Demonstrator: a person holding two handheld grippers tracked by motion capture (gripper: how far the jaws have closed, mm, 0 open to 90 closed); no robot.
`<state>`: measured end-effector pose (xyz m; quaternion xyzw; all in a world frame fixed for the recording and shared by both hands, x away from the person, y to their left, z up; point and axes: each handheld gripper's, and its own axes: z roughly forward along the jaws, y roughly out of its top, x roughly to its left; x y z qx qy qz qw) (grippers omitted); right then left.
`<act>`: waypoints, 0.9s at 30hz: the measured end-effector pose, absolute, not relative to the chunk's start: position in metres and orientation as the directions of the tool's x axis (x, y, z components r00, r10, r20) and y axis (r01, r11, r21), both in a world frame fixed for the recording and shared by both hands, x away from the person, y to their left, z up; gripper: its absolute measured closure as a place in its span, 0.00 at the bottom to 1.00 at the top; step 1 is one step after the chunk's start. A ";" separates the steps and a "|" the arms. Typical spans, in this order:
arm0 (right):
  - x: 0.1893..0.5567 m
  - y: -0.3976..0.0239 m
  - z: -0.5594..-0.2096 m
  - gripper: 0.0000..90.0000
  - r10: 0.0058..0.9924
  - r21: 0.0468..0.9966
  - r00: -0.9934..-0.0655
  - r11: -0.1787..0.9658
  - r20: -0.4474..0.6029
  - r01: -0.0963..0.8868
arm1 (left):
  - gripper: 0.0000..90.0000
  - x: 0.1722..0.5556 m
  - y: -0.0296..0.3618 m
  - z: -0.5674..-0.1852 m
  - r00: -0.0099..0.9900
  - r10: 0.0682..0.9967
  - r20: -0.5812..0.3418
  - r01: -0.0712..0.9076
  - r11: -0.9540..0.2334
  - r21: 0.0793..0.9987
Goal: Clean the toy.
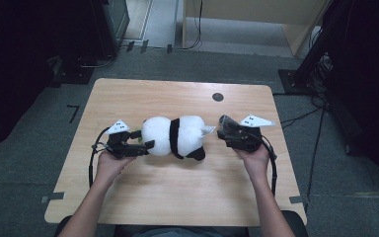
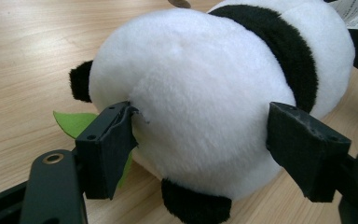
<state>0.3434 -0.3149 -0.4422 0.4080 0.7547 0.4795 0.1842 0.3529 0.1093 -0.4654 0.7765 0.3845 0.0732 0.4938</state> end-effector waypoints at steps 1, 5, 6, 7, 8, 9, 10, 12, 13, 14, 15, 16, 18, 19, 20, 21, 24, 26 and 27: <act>0.344 -0.316 -0.443 0.44 0.801 0.872 -0.589 0.210 0.106 0.442 | 0.25 0.353 0.109 -0.465 0.694 0.670 -0.265 0.524 -0.217 0.824; 0.349 -0.324 -0.451 0.45 0.826 0.862 -0.559 0.234 0.067 0.450 | 0.25 0.352 0.108 -0.465 0.692 0.672 -0.263 0.523 -0.216 0.824; 0.351 -0.326 -0.454 0.46 0.826 0.863 -0.559 0.231 0.070 0.450 | 0.25 0.352 0.108 -0.465 0.692 0.673 -0.262 0.522 -0.215 0.825; 0.352 -0.328 -0.456 0.47 0.827 0.866 -0.557 0.226 0.072 0.447 | 0.25 0.351 0.107 -0.465 0.692 0.675 -0.257 0.519 -0.218 0.827; 0.353 -0.329 -0.458 0.47 0.835 0.867 -0.547 0.228 0.060 0.443 | 0.25 0.351 0.107 -0.465 0.692 0.676 -0.254 0.519 -0.220 0.826; 0.354 -0.331 -0.460 0.47 0.844 0.865 -0.534 0.232 0.048 0.444 | 0.25 0.351 0.107 -0.465 0.692 0.676 -0.253 0.518 -0.221 0.826; 0.355 -0.332 -0.461 0.47 0.852 0.863 -0.522 0.229 0.046 0.449 | 0.25 0.351 0.107 -0.465 0.692 0.676 -0.254 0.519 -0.222 0.826; 0.358 -0.336 -0.464 0.47 0.866 0.862 -0.497 0.214 0.049 0.459 | 0.25 0.351 0.107 -0.465 0.692 0.674 -0.257 0.521 -0.221 0.825; 0.359 -0.338 -0.466 0.47 0.873 0.863 -0.485 0.207 0.050 0.461 | 0.25 0.352 0.107 -0.465 0.693 0.674 -0.257 0.521 -0.222 0.825; 0.360 -0.339 -0.467 0.47 0.878 0.864 -0.477 0.202 0.048 0.460 | 0.25 0.352 0.108 -0.465 0.695 0.673 -0.255 0.520 -0.225 0.824; 0.361 -0.342 -0.469 0.47 0.886 0.869 -0.460 0.189 0.049 0.457 | 0.25 0.352 0.108 -0.465 0.696 0.672 -0.253 0.519 -0.227 0.824; 0.362 -0.344 -0.471 0.46 0.893 0.875 -0.449 0.181 0.046 0.449 | 0.25 0.352 0.108 -0.465 0.696 0.673 -0.251 0.517 -0.228 0.825; 0.363 -0.348 -0.473 0.46 0.902 0.877 -0.430 0.179 0.034 0.445 | 0.25 0.351 0.107 -0.465 0.695 0.674 -0.248 0.516 -0.228 0.825; 0.364 -0.350 -0.474 0.46 0.907 0.877 -0.421 0.181 0.026 0.444 | 0.25 0.351 0.107 -0.465 0.696 0.675 -0.247 0.515 -0.229 0.826; 0.364 -0.353 -0.475 0.46 0.909 0.879 -0.415 0.175 0.029 0.444 | 0.25 0.351 0.107 -0.465 0.697 0.674 -0.245 0.514 -0.231 0.826; 0.365 -0.355 -0.477 0.45 0.911 0.880 -0.411 0.160 0.043 0.446 | 0.25 0.351 0.107 -0.465 0.697 0.673 -0.245 0.514 -0.232 0.826; 0.368 -0.359 -0.483 0.45 0.910 0.883 -0.407 0.131 0.073 0.450 | 0.25 0.352 0.107 -0.465 0.698 0.671 -0.250 0.516 -0.230 0.825; 0.371 -0.357 -0.488 0.45 0.907 0.877 -0.411 0.122 0.092 0.465 | 0.25 0.352 0.107 -0.466 0.698 0.671 -0.251 0.517 -0.230 0.825; 0.372 -0.356 -0.491 0.45 0.908 0.872 -0.409 0.125 0.091 0.473 | 0.25 0.352 0.108 -0.466 0.699 0.670 -0.250 0.517 -0.231 0.825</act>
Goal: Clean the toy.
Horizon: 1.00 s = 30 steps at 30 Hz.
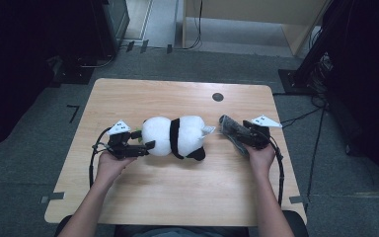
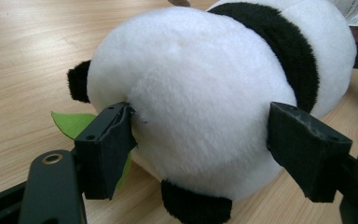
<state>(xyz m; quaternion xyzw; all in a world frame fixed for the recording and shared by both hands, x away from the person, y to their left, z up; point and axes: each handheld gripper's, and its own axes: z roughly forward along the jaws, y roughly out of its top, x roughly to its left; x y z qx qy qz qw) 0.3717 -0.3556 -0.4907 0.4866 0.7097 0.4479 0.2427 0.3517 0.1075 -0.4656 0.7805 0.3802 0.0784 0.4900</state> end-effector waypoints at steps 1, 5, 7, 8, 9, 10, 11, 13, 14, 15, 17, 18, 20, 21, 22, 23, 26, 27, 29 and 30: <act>0.372 -0.354 -0.493 0.45 0.910 0.865 -0.406 0.134 0.086 0.484 | 0.25 0.352 0.108 -0.466 0.699 0.670 -0.250 0.517 -0.231 0.824; 0.375 -0.346 -0.509 0.54 0.918 0.845 -0.390 0.154 0.070 0.512 | 0.25 0.352 0.107 -0.466 0.698 0.670 -0.251 0.516 -0.229 0.825; 0.375 -0.341 -0.517 0.57 0.928 0.835 -0.371 0.179 0.032 0.520 | 0.25 0.352 0.107 -0.466 0.698 0.671 -0.251 0.516 -0.229 0.826; 0.375 -0.339 -0.519 0.59 0.929 0.826 -0.370 0.196 0.016 0.529 | 0.25 0.352 0.107 -0.466 0.698 0.670 -0.252 0.516 -0.228 0.826; 0.376 -0.338 -0.520 0.60 0.930 0.817 -0.368 0.209 0.005 0.537 | 0.25 0.352 0.107 -0.466 0.697 0.670 -0.254 0.517 -0.225 0.826; 0.376 -0.336 -0.520 0.61 0.931 0.818 -0.366 0.217 -0.008 0.533 | 0.25 0.352 0.107 -0.466 0.697 0.671 -0.254 0.517 -0.224 0.826; 0.376 -0.336 -0.520 0.63 0.930 0.817 -0.367 0.220 -0.010 0.534 | 0.25 0.352 0.107 -0.467 0.695 0.670 -0.259 0.520 -0.221 0.825; 0.378 -0.336 -0.521 0.65 0.933 0.793 -0.359 0.219 -0.001 0.569 | 0.25 0.353 0.106 -0.467 0.695 0.671 -0.260 0.522 -0.222 0.824; 0.380 -0.336 -0.521 0.64 0.934 0.778 -0.358 0.216 0.013 0.591 | 0.25 0.353 0.106 -0.467 0.694 0.672 -0.259 0.523 -0.224 0.822; 0.380 -0.337 -0.521 0.64 0.934 0.777 -0.358 0.214 0.015 0.592 | 0.24 0.353 0.106 -0.468 0.692 0.672 -0.264 0.527 -0.220 0.821; 0.379 -0.336 -0.522 0.62 0.931 0.774 -0.366 0.228 0.005 0.590 | 0.23 0.354 0.105 -0.469 0.688 0.672 -0.274 0.534 -0.214 0.818; 0.379 -0.336 -0.522 0.61 0.929 0.774 -0.371 0.233 0.003 0.589 | 0.23 0.354 0.105 -0.469 0.689 0.672 -0.272 0.534 -0.217 0.817; 0.378 -0.335 -0.522 0.59 0.928 0.772 -0.373 0.240 -0.004 0.589 | 0.22 0.354 0.105 -0.469 0.689 0.672 -0.270 0.534 -0.219 0.817; 0.377 -0.335 -0.522 0.59 0.928 0.772 -0.373 0.247 -0.013 0.585 | 0.22 0.353 0.105 -0.469 0.690 0.674 -0.264 0.532 -0.225 0.816; 0.376 -0.334 -0.522 0.59 0.927 0.773 -0.373 0.254 -0.024 0.581 | 0.22 0.353 0.105 -0.469 0.691 0.675 -0.261 0.530 -0.226 0.817; 0.376 -0.334 -0.522 0.59 0.927 0.773 -0.374 0.254 -0.024 0.581 | 0.22 0.353 0.105 -0.469 0.691 0.674 -0.261 0.530 -0.227 0.817; 0.376 -0.333 -0.522 0.63 0.926 0.774 -0.376 0.259 -0.029 0.577 | 0.22 0.353 0.105 -0.469 0.693 0.672 -0.261 0.528 -0.228 0.818; 0.376 -0.333 -0.522 0.68 0.928 0.775 -0.371 0.257 -0.031 0.578 | 0.22 0.353 0.105 -0.469 0.694 0.670 -0.263 0.529 -0.227 0.818; 0.375 -0.332 -0.522 0.76 0.936 0.777 -0.349 0.243 -0.031 0.581 | 0.22 0.353 0.106 -0.468 0.697 0.669 -0.257 0.523 -0.230 0.820; 0.375 -0.333 -0.520 0.80 0.942 0.774 -0.334 0.222 -0.014 0.593 | 0.23 0.353 0.106 -0.467 0.698 0.669 -0.256 0.522 -0.230 0.822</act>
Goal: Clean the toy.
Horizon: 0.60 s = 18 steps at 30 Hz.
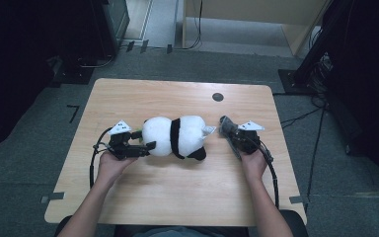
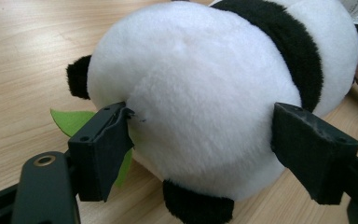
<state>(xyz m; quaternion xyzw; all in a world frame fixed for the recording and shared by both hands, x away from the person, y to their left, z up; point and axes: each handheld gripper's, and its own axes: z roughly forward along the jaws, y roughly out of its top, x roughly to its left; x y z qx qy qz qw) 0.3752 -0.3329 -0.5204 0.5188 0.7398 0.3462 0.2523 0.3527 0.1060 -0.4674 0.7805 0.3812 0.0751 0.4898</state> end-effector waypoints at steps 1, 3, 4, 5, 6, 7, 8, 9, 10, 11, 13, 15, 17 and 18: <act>0.377 -0.334 -0.518 0.81 0.946 0.765 -0.325 0.205 0.006 0.610 | 0.23 0.353 0.106 -0.467 0.698 0.668 -0.257 0.522 -0.229 0.821; 0.380 -0.335 -0.510 0.82 0.947 0.743 -0.321 0.201 0.020 0.639 | 0.23 0.353 0.106 -0.467 0.698 0.669 -0.256 0.522 -0.230 0.822; 0.381 -0.335 -0.506 0.82 0.946 0.737 -0.323 0.200 0.026 0.646 | 0.23 0.353 0.106 -0.467 0.699 0.667 -0.256 0.520 -0.229 0.823; 0.382 -0.336 -0.499 0.82 0.946 0.739 -0.323 0.197 0.030 0.645 | 0.23 0.353 0.106 -0.467 0.700 0.667 -0.254 0.518 -0.229 0.824; 0.383 -0.336 -0.492 0.82 0.944 0.743 -0.326 0.191 0.039 0.642 | 0.23 0.353 0.106 -0.467 0.700 0.667 -0.256 0.519 -0.229 0.824; 0.383 -0.336 -0.486 0.82 0.944 0.747 -0.328 0.188 0.042 0.637 | 0.23 0.353 0.106 -0.467 0.700 0.667 -0.256 0.518 -0.228 0.824; 0.384 -0.335 -0.477 0.82 0.941 0.759 -0.335 0.186 0.044 0.624 | 0.22 0.353 0.106 -0.467 0.699 0.667 -0.258 0.519 -0.225 0.824; 0.385 -0.334 -0.470 0.81 0.938 0.763 -0.344 0.187 0.049 0.619 | 0.22 0.353 0.105 -0.466 0.697 0.667 -0.261 0.520 -0.220 0.825; 0.386 -0.333 -0.463 0.81 0.935 0.766 -0.352 0.195 0.043 0.612 | 0.22 0.353 0.105 -0.466 0.693 0.669 -0.267 0.525 -0.215 0.823; 0.387 -0.331 -0.457 0.81 0.931 0.769 -0.363 0.208 0.033 0.605 | 0.22 0.354 0.105 -0.466 0.695 0.663 -0.278 0.531 -0.213 0.820; 0.387 -0.325 -0.447 0.81 0.924 0.769 -0.382 0.236 0.012 0.594 | 0.19 0.354 0.104 -0.467 0.695 0.662 -0.281 0.531 -0.209 0.821; 0.388 -0.317 -0.436 0.81 0.912 0.774 -0.411 0.264 -0.005 0.576 | 0.18 0.355 0.101 -0.470 0.698 0.666 -0.264 0.520 -0.219 0.826; 0.390 -0.310 -0.428 0.80 0.900 0.776 -0.436 0.277 -0.004 0.566 | 0.15 0.357 0.099 -0.473 0.701 0.662 -0.263 0.516 -0.217 0.829; 0.391 -0.306 -0.424 0.80 0.894 0.779 -0.447 0.284 -0.005 0.559 | 0.14 0.358 0.099 -0.475 0.702 0.659 -0.272 0.520 -0.212 0.828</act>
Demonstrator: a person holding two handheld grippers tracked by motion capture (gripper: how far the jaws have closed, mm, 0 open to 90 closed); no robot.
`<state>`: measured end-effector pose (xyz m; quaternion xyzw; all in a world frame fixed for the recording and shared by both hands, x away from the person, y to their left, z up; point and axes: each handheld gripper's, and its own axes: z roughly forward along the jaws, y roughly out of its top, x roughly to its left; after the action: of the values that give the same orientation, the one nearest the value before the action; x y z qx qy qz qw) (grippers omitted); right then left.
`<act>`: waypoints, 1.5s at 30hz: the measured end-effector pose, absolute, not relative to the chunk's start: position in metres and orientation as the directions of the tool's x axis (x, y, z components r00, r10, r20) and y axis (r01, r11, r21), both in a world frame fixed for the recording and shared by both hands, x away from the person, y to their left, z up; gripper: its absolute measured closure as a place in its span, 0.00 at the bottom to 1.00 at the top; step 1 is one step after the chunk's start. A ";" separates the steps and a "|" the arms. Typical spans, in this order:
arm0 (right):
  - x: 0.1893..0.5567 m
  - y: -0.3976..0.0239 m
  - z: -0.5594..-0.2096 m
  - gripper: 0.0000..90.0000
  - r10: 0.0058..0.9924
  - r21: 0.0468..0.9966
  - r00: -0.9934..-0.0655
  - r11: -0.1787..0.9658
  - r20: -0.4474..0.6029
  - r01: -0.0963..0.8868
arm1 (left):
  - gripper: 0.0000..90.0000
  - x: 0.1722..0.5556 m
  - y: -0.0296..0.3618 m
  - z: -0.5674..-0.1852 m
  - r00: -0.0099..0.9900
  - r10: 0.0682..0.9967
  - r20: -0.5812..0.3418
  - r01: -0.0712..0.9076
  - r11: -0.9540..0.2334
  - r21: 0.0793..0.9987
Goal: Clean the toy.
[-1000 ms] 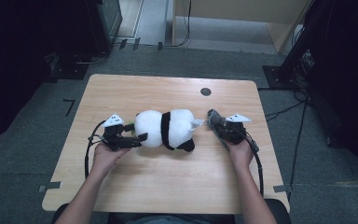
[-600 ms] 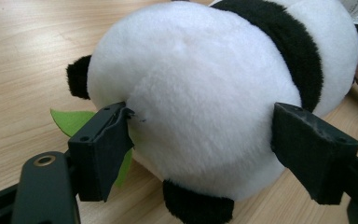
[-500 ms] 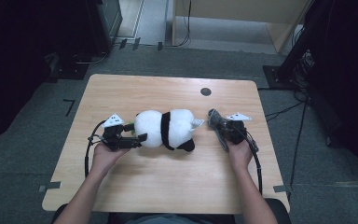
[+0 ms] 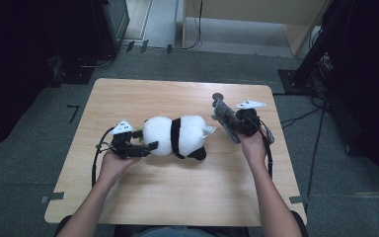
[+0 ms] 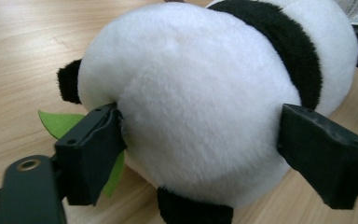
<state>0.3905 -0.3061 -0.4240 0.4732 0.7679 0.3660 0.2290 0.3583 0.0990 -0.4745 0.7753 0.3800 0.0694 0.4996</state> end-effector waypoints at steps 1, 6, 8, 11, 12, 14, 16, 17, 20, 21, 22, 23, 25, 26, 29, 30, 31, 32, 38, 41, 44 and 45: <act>0.391 -0.303 -0.420 0.80 0.889 0.782 -0.458 0.287 -0.002 0.554 | 0.14 0.359 0.099 -0.476 0.702 0.655 -0.279 0.522 -0.207 0.827; 0.396 -0.285 -0.404 0.80 0.863 0.789 -0.504 0.302 0.012 0.536 | 0.13 0.360 0.095 -0.479 0.708 0.654 -0.264 0.515 -0.223 0.828; 0.399 -0.277 -0.400 0.80 0.850 0.784 -0.526 0.319 0.011 0.533 | 0.14 0.360 0.095 -0.480 0.710 0.658 -0.252 0.512 -0.236 0.826; 0.404 -0.266 -0.393 0.80 0.835 0.786 -0.551 0.333 0.011 0.520 | 0.25 0.361 0.097 -0.480 0.712 0.646 -0.276 0.531 -0.237 0.814; 0.406 -0.263 -0.391 0.80 0.831 0.785 -0.556 0.339 0.008 0.518 | 0.29 0.361 0.097 -0.480 0.709 0.647 -0.280 0.535 -0.236 0.811; 0.411 -0.256 -0.387 0.80 0.820 0.779 -0.572 0.355 0.005 0.517 | 0.35 0.360 0.096 -0.480 0.709 0.652 -0.270 0.533 -0.244 0.810; 0.414 -0.248 -0.385 0.80 0.807 0.773 -0.591 0.374 0.002 0.513 | 0.39 0.359 0.095 -0.480 0.709 0.655 -0.261 0.530 -0.251 0.810; 0.416 -0.243 -0.383 0.81 0.800 0.772 -0.601 0.383 -0.002 0.507 | 0.39 0.359 0.095 -0.480 0.708 0.656 -0.260 0.530 -0.251 0.810; 0.422 -0.230 -0.380 0.81 0.780 0.762 -0.625 0.417 -0.020 0.496 | 0.38 0.359 0.095 -0.480 0.707 0.657 -0.262 0.531 -0.248 0.810; 0.424 -0.227 -0.380 0.81 0.778 0.761 -0.628 0.421 -0.022 0.494 | 0.38 0.359 0.095 -0.480 0.706 0.657 -0.265 0.533 -0.246 0.810; 0.427 -0.224 -0.380 0.81 0.775 0.757 -0.632 0.421 -0.015 0.499 | 0.37 0.359 0.095 -0.480 0.705 0.658 -0.266 0.533 -0.243 0.811; 0.431 -0.221 -0.379 0.81 0.770 0.753 -0.638 0.426 -0.011 0.502 | 0.36 0.359 0.096 -0.480 0.705 0.657 -0.267 0.533 -0.242 0.811; 0.437 -0.215 -0.378 0.81 0.762 0.752 -0.647 0.429 -0.004 0.501 | 0.34 0.359 0.096 -0.480 0.703 0.658 -0.269 0.535 -0.241 0.810; 0.440 -0.211 -0.378 0.81 0.757 0.750 -0.653 0.429 0.005 0.503 | 0.33 0.359 0.096 -0.479 0.702 0.658 -0.272 0.537 -0.238 0.810; 0.449 -0.201 -0.378 0.80 0.735 0.743 -0.677 0.447 0.013 0.499 | 0.31 0.358 0.098 -0.477 0.707 0.651 -0.277 0.533 -0.232 0.814; 0.452 -0.198 -0.379 0.80 0.724 0.741 -0.689 0.456 0.012 0.493 | 0.31 0.358 0.099 -0.477 0.707 0.649 -0.280 0.532 -0.227 0.816; 0.455 -0.194 -0.380 0.80 0.713 0.741 -0.701 0.467 0.007 0.482 | 0.31 0.358 0.099 -0.476 0.708 0.650 -0.278 0.528 -0.225 0.819; 0.458 -0.190 -0.382 0.80 0.702 0.743 -0.713 0.478 -0.002 0.469 | 0.31 0.358 0.100 -0.475 0.706 0.652 -0.276 0.523 -0.217 0.824; 0.474 -0.164 -0.391 0.81 0.651 0.702 -0.759 0.530 0.023 0.476 | 0.26 0.356 0.100 -0.471 0.709 0.653 -0.266 0.502 -0.203 0.841; 0.475 -0.153 -0.396 0.81 0.621 0.684 -0.783 0.557 0.032 0.470 | 0.21 0.358 0.095 -0.476 0.698 0.664 -0.268 0.528 -0.224 0.819; 0.473 -0.146 -0.399 0.82 0.604 0.676 -0.796 0.576 0.027 0.460 | 0.15 0.361 0.087 -0.482 0.691 0.678 -0.250 0.528 -0.237 0.815; 0.472 -0.144 -0.399 0.82 0.599 0.674 -0.800 0.580 0.026 0.456 | 0.13 0.362 0.087 -0.483 0.692 0.678 -0.249 0.523 -0.232 0.820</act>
<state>0.4721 -0.1444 -0.3995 0.2989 0.8829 0.3471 0.1029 0.3615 0.0866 -0.4826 0.7809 0.3846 0.0797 0.4858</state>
